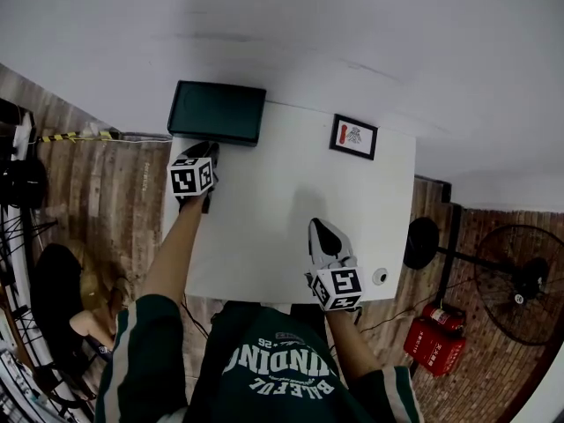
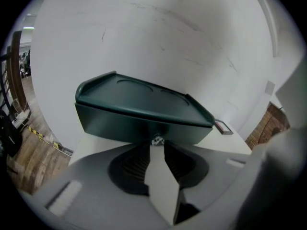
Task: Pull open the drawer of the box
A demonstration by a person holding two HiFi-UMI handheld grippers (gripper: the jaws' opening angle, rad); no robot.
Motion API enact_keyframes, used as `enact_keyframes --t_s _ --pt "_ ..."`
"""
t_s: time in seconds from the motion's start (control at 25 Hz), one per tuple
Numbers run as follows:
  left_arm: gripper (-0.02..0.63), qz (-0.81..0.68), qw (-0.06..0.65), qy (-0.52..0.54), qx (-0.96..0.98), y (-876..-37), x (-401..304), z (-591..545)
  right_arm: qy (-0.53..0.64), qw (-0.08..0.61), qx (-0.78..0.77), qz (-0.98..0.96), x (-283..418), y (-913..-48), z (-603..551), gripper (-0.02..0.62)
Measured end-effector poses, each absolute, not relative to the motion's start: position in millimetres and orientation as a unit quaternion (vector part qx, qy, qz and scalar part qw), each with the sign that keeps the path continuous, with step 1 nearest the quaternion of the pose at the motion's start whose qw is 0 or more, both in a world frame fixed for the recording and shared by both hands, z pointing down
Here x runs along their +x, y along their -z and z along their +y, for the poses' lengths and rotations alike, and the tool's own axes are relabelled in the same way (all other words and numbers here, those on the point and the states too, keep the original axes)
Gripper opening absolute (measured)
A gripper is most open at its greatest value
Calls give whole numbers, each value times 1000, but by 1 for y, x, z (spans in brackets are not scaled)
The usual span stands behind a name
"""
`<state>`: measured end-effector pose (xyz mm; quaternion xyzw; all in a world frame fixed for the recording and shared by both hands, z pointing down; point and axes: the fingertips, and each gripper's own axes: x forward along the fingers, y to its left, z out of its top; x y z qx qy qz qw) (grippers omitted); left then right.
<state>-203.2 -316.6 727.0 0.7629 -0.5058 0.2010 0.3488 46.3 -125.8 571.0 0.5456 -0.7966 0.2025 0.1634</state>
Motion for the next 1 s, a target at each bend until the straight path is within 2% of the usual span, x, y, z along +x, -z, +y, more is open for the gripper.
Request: enact_keyframes --t_s 0.16,1.0 --pt "127 -504 350 -198 764 -729 -201 -316 -206 165 550 -792 51 -574 -122 2" --pt "126 -508 367 -201 753 -736 -208 -227 -199 158 536 -805 40 -569 -101 2"
